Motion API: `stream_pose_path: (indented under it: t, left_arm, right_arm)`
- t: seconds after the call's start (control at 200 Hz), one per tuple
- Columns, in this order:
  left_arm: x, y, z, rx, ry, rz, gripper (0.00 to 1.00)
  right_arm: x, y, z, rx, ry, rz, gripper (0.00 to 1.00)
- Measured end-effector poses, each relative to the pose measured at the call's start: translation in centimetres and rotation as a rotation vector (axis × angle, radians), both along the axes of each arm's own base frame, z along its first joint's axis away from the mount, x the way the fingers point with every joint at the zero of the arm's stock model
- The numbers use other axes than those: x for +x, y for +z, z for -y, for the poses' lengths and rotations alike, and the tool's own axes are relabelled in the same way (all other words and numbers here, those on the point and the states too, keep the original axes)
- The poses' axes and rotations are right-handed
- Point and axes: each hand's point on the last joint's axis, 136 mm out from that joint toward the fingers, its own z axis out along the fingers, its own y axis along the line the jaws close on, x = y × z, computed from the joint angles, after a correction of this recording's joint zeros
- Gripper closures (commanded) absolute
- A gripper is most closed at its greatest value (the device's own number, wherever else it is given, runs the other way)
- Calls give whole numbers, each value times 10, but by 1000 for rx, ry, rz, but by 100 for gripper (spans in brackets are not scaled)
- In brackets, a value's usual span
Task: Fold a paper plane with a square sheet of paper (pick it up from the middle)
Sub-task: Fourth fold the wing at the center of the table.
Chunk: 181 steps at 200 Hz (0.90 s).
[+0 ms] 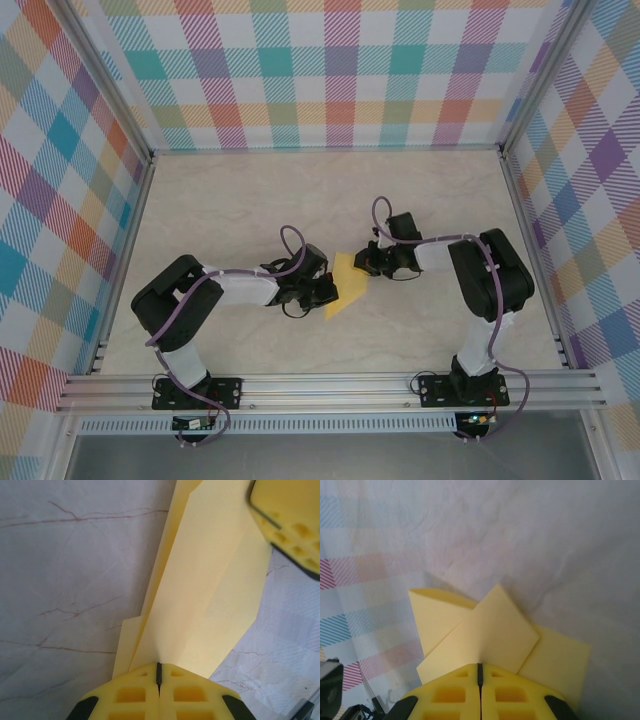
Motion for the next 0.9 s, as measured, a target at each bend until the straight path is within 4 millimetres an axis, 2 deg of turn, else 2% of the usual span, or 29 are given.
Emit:
stream_pose_path:
  t: [0.08,0.285,0.565,0.645,0.755,0.905]
  left_arm:
    - [0,-1,0,-2,0,1,100]
    - [0,0,0,-6,-1,3,100]
    - [0,0,0,-7,-1,4,100]
    - [0,0,0,-6,-1,4,100]
    - [0,0,0,-6,-1,4,100]
    - [0,0,1,-6,-1,5,100]
  right_arm:
    - [9,0,5,9,-16,0,94]
    - [16,1,6,45,-15,-17,94]
    - [40,5,25,10,-75,30,92]
    - [50,11,30,3,-88,61,91]
    - [51,24,32,8,-90,81,91]
    - [38,48,11,35,-29,129,92]
